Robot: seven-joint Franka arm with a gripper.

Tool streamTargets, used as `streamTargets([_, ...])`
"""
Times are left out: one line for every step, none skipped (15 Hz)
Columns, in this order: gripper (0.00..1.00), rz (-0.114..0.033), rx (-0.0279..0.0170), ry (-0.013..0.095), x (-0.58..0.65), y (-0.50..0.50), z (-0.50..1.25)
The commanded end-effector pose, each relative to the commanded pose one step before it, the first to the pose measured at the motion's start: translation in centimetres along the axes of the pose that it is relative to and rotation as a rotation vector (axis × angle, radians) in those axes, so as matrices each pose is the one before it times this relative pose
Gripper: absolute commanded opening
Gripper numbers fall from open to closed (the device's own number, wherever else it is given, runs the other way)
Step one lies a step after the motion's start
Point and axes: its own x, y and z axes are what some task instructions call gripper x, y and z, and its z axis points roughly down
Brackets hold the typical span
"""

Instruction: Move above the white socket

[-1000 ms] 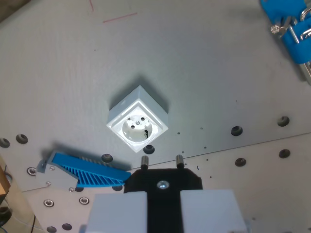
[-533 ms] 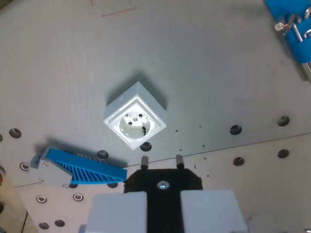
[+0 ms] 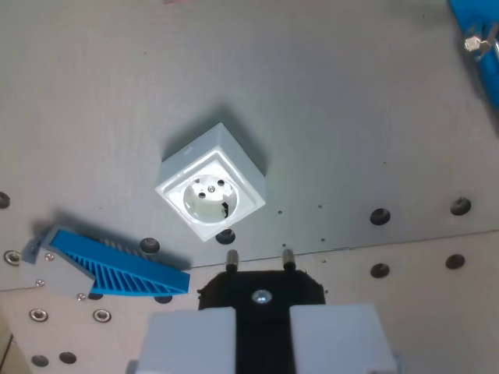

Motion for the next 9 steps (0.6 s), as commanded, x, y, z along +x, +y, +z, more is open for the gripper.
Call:
streamTargets([0.0,-0.1616,0.00724,0.0948,-0.786,-0.138,1.268])
streamTargets([0.0,-0.0187,-0.00022,0.0021,-0.218,-0.105,0.395])
streamTargets([0.0,-0.0201,-0.00061,-0.0009,-0.225,-0.12,0.42])
streamTargets([0.0,-0.0143,-0.00017,0.0028,-0.229,-0.132,0.445])
streamTargets([0.0,-0.019,-0.00034,0.0004,-0.231,-0.143,0.469])
streamTargets([0.0,-0.0177,-0.00055,0.0003,-0.232,-0.151,0.49])
streamTargets([0.0,-0.0208,-0.0005,0.0015,-0.23,-0.157,0.5])
streamTargets([0.0,-0.0184,-0.00102,-0.0041,-0.227,-0.16,0.5])
streamTargets([0.0,-0.0162,-0.00072,-0.0026,-0.222,-0.163,0.5])
